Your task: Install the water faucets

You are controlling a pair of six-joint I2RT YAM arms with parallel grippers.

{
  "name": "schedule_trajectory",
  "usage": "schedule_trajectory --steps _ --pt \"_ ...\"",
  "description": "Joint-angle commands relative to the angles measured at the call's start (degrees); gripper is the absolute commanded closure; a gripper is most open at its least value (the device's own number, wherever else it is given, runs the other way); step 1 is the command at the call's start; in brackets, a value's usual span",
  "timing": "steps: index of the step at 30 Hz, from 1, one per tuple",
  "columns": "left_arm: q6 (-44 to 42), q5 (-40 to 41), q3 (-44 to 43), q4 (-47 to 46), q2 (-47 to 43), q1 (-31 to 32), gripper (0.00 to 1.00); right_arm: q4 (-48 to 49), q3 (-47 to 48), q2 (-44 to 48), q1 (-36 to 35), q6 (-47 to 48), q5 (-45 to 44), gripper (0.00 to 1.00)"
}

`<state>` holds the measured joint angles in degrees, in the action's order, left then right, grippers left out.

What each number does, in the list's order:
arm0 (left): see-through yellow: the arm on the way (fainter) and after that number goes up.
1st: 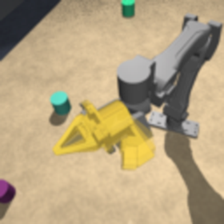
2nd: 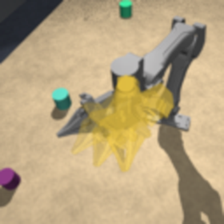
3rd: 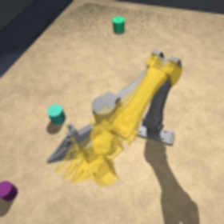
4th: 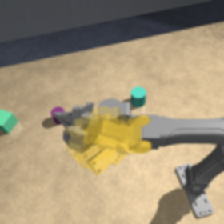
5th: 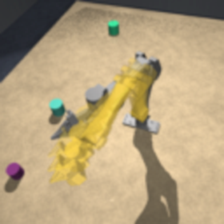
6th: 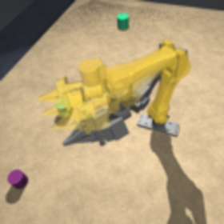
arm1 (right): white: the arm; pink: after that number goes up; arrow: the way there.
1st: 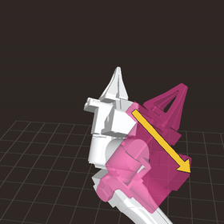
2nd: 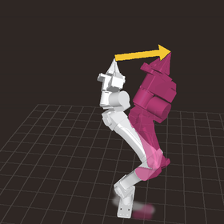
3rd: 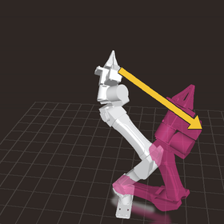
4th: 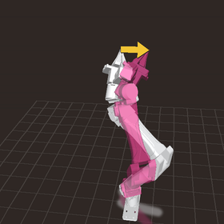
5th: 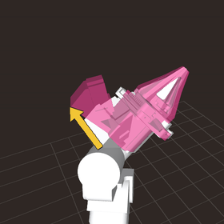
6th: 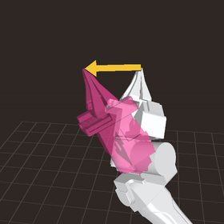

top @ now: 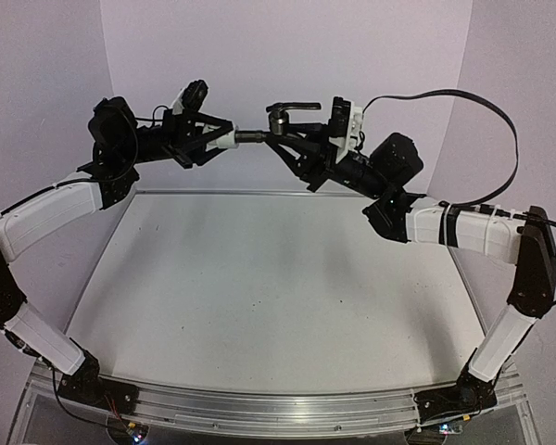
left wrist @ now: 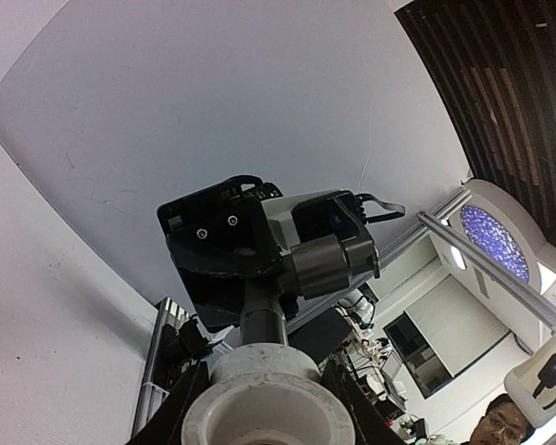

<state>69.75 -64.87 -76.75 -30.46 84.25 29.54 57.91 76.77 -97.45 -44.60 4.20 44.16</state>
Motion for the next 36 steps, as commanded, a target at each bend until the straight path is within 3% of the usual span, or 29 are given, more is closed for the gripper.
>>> schedule_trajectory --steps 1,19,36 --pt "-5.8 -1.4 -1.7 -2.9 -2.9 1.7 1.00 1.2 3.5 -1.7 -1.2 -7.2 -3.1 1.00" --pt "-17.5 -0.1 0.1 -2.9 -3.9 1.9 1.00 -2.4 8.6 -6.3 -1.3 -18.4 -4.7 1.00" --pt "-39.5 2.4 3.9 -0.9 -6.7 1.9 1.00 -10.3 13.5 -9.6 -1.4 -27.5 -3.8 1.00"
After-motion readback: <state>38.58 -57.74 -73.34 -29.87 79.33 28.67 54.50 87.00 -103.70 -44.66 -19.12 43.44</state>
